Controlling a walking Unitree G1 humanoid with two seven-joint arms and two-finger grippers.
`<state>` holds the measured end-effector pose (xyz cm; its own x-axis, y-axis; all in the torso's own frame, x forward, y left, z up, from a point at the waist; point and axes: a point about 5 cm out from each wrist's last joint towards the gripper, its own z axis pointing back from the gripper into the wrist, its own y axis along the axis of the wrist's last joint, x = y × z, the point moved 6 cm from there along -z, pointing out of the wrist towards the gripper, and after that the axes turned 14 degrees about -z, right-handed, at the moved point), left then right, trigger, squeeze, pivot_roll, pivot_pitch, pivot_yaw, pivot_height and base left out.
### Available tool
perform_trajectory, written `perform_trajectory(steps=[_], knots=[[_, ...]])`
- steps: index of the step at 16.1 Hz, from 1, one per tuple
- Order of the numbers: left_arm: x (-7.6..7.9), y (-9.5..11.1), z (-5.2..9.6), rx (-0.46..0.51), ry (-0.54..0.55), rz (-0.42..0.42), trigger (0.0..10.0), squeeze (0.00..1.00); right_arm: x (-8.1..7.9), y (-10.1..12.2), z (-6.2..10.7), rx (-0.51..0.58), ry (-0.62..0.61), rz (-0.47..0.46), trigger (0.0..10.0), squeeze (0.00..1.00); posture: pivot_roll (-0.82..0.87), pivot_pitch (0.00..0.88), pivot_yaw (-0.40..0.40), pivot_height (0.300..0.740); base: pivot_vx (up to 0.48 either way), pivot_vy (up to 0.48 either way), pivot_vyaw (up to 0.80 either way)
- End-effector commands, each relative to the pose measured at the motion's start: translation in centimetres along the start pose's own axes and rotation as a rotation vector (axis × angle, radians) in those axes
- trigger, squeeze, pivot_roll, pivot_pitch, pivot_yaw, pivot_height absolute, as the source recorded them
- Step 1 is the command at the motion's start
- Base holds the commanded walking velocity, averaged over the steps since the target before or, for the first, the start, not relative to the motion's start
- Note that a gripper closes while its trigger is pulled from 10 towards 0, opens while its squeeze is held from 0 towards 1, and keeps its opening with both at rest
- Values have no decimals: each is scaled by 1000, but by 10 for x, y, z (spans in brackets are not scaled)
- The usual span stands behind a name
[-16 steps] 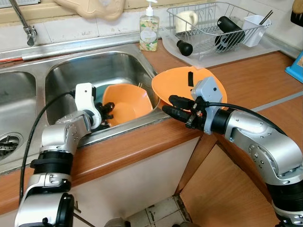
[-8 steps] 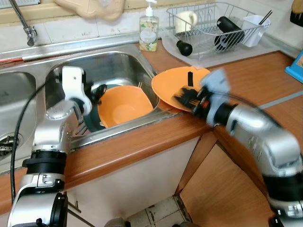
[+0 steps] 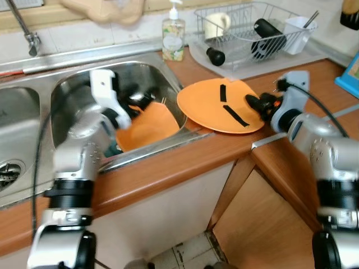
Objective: Kitchen organization
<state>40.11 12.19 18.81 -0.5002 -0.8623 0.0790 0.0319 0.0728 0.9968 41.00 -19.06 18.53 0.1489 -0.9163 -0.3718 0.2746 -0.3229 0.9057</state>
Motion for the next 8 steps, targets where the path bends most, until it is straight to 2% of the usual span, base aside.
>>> perform_trajectory(steps=[1, 2, 3, 4, 6, 7, 8], knots=[[7, 0, -5, -21, -29, 65, 10000, 1000, 10, 4, -3, 15, -37, -23, 10000, 1000, -110, 0, 29, 740, 0, 0, 0], [18, -7, -12, -45, -63, 156, 10000, 1000, 22, 2, -7, 6, -74, -83, 10000, 1000, -110, 0, 29, 740, 0, 0, 0], [18, -7, -12, -45, -63, 156, 10000, 1000, 22, 2, -7, 6, -74, -83, 10000, 1000, -110, 0, 29, 740, 0, 0, 0], [21, -16, -18, -75, -57, 216, 10000, 1000, 29, -2, -10, -6, -91, -143, 10000, 1000, -115, 0, 31, 740, 0, 0, 0], [10, -22, -28, -66, 21, 319, 10000, 1000, 34, -12, -13, -58, -98, -225, 10000, 961, -116, 0, 29, 740, 0, 0, 0], [10, -22, -30, -53, 19, 401, 10000, 306, 37, -18, -14, -83, -117, -220, 10000, 0, -114, 0, 28, 740, 0, 0, 0], [11, -24, -31, -56, 14, 430, 10000, 0, 36, -21, -15, -92, -110, -231, 10000, 0, -114, 0, 27, 740, 0, 0, 0]])
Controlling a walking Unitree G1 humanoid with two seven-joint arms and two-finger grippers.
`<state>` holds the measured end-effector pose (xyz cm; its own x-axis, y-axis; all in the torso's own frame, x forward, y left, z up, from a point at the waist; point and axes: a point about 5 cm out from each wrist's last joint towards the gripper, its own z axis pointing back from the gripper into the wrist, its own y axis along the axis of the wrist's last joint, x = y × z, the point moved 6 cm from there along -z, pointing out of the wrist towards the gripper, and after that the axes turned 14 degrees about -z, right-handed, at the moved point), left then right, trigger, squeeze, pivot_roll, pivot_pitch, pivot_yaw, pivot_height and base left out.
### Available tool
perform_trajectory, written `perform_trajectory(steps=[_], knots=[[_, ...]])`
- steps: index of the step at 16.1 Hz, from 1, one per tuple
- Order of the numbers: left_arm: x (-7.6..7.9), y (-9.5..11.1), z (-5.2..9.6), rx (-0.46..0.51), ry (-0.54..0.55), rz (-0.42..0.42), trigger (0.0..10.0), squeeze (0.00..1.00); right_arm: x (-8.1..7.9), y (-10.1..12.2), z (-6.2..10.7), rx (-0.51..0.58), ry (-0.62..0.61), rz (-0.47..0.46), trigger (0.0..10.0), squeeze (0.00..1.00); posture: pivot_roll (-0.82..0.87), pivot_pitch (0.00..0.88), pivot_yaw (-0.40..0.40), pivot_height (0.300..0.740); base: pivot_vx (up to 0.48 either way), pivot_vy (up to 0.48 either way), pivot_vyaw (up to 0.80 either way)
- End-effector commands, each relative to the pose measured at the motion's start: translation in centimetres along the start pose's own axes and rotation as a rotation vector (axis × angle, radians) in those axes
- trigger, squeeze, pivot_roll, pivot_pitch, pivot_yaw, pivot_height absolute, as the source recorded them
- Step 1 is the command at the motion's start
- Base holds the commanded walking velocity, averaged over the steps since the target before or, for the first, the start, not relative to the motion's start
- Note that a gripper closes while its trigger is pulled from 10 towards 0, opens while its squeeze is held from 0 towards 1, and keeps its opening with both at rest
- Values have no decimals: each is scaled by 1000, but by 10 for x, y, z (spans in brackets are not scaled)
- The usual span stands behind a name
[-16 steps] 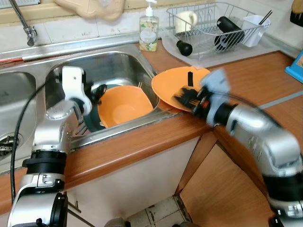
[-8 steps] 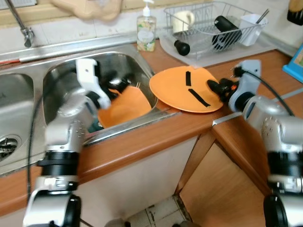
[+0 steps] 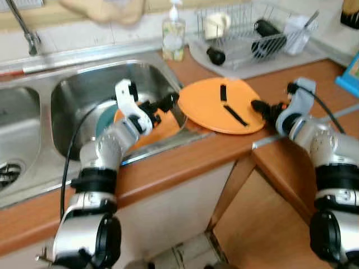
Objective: Kitchen organization
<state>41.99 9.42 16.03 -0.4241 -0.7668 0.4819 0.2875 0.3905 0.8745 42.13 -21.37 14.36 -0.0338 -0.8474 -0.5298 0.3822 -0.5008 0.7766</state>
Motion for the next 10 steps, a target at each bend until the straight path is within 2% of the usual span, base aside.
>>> perform_trajectory(steps=[1, 5, 6, 7, 8, 10], knots=[[-1, -3, -4, -15, -3, 49, 10000, 0, -12, 0, -3, -18, 49, -22, 10000, 0, -116, 0, 28, 740, 0, 0, 0], [-2, -15, -15, -36, -9, 112, 10000, 0, -44, -17, -3, -95, 204, 34, 10000, 0, -128, 0, 31, 740, 0, 0, 0], [0, -18, -18, -44, -15, 115, 10000, 0, -49, -19, -2, -105, 229, 42, 10000, 0, -130, 0, 32, 740, 0, 0, 0], [1, -16, -21, -20, -15, 184, 10000, 0, -52, -21, 0, -115, 252, 50, 10000, 0, -131, 0, 34, 740, 0, 0, 0], [0, -16, -23, -13, -12, 211, 10000, 0, -55, -24, 2, -125, 274, 62, 10000, 0, -137, 0, 38, 740, 0, 0, 0], [2, -20, -26, -21, -17, 228, 10000, 0, -59, -28, 6, -140, 303, 79, 10000, 0, -139, 0, 41, 740, 0, 0, 0]])
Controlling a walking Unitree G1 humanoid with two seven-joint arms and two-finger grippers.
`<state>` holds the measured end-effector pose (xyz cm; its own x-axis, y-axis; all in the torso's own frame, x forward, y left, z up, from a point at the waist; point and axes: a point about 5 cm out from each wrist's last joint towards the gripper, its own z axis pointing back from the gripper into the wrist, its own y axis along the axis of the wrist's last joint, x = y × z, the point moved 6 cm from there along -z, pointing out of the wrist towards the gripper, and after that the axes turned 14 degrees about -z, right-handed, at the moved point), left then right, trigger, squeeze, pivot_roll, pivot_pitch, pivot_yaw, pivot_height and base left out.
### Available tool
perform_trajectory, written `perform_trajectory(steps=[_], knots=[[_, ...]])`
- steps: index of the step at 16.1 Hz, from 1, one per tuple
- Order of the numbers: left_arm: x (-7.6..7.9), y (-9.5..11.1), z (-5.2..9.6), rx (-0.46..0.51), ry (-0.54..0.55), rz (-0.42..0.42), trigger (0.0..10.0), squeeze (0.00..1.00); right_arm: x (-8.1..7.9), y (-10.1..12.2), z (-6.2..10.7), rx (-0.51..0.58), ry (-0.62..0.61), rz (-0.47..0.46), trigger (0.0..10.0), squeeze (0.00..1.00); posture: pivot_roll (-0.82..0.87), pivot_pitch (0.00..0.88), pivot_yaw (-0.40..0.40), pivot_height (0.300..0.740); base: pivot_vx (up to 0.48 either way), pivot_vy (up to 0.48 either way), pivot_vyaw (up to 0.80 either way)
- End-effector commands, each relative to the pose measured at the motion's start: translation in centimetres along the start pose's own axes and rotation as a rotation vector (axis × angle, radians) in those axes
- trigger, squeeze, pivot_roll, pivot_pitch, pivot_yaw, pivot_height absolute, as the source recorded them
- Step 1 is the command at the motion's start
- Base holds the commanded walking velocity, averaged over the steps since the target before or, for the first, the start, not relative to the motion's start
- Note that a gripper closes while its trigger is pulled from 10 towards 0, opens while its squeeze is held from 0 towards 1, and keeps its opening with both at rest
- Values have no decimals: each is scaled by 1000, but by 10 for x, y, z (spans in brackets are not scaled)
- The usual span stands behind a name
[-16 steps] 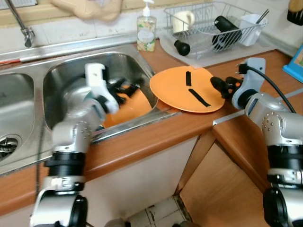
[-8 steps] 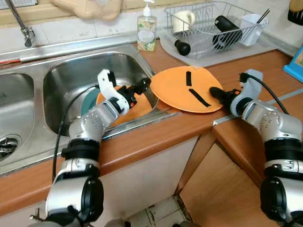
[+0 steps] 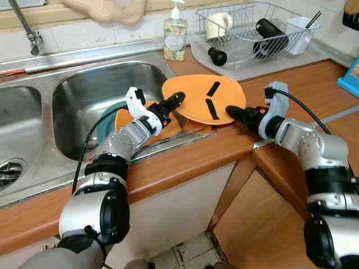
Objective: Kitchen organization
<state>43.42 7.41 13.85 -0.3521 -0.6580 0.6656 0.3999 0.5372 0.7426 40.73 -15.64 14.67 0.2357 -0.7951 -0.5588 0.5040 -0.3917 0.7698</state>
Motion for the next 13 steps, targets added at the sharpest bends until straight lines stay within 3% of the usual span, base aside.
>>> perform_trajectory(steps=[1, 3, 13], knots=[[4, 0, -3, -1, -11, -2, 10000, 0, -10, 3, 0, 4, 42, 12, 10000, 0, -139, 0, 41, 740, 0, 0, 0], [2, -11, -5, -35, 6, -2, 10000, 0, -13, 1, 1, -5, 58, 20, 10000, 0, -140, 0, 44, 740, 0, 0, 0], [2, -11, -5, -35, 6, -2, 10000, 0, -13, 1, 1, -5, 58, 20, 10000, 0, -140, 0, 44, 740, 0, 0, 0]])
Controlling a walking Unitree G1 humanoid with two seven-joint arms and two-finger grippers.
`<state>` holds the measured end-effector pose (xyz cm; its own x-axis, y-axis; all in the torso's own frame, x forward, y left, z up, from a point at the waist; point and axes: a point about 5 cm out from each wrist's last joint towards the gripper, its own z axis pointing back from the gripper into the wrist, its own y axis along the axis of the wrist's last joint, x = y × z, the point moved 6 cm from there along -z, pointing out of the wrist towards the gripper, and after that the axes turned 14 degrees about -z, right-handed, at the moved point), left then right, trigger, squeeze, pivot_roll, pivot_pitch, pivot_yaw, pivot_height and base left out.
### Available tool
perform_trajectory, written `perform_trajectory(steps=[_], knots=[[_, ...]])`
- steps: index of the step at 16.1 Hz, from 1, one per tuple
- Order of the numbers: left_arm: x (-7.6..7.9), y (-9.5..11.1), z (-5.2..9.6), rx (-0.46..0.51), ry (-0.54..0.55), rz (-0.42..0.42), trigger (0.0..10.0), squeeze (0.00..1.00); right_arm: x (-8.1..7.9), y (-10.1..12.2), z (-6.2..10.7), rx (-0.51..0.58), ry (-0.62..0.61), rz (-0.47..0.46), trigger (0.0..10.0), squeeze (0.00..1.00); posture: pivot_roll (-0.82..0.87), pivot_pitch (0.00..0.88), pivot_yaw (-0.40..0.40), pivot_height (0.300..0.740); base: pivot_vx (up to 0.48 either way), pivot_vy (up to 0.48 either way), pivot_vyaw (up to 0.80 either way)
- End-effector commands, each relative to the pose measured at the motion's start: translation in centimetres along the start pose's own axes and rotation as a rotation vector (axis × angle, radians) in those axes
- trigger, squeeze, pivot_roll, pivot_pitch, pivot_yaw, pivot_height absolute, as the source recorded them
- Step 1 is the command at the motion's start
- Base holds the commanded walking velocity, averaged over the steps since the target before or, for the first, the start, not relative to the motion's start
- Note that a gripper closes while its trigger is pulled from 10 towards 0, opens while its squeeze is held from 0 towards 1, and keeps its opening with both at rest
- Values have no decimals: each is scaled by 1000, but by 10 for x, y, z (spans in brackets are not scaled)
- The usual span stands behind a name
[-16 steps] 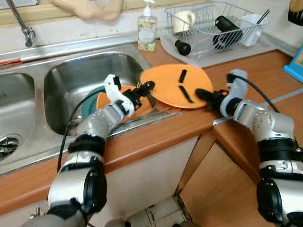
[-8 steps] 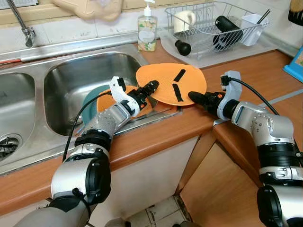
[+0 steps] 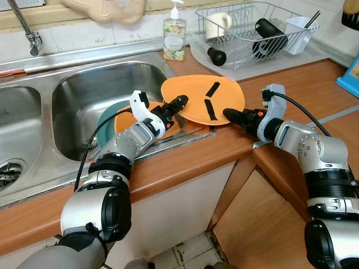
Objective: Kitchen organization
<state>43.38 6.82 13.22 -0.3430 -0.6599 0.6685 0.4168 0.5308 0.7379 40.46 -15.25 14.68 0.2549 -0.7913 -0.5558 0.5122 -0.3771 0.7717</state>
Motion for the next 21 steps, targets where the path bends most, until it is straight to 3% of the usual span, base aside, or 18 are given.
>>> perform_trajectory(steps=[1, 6, 7, 8, 9, 17, 21], knots=[[2, -3, -2, -17, -2, -7, 10000, 0, -10, 4, 1, 8, 41, 10, 10000, 0, -140, 0, 44, 740, 0, 0, 0], [2, -3, -2, -17, -2, -7, 10000, 0, -10, 4, 1, 8, 41, 10, 10000, 0, -140, 0, 44, 740, 0, 0, 0], [7, -2, -4, -8, -35, -2, 0, 0, -20, 4, 3, 11, 83, 53, 10000, 0, -138, 0, 46, 740, 0, 0, 0], [14, 2, -5, 11, -82, 10, 0, 0, -33, 5, 4, 17, 133, 103, 10000, 0, -137, 0, 45, 740, 0, 0, 0], [15, 2, -4, 14, -92, 13, 0, 0, -35, 5, 4, 18, 143, 113, 10000, 0, -137, 0, 45, 740, 0, 0, 0], [14, 5, -3, 18, -92, 16, 0, 0, -38, 5, 6, 18, 149, 135, 10000, 0, -136, 0, 43, 740, 0, 0, 0], [17, 20, -1, 82, -127, 29, 0, 0, -39, 8, 7, 29, 150, 147, 10000, 0, -135, 0, 42, 740, 0, 0, 0]])
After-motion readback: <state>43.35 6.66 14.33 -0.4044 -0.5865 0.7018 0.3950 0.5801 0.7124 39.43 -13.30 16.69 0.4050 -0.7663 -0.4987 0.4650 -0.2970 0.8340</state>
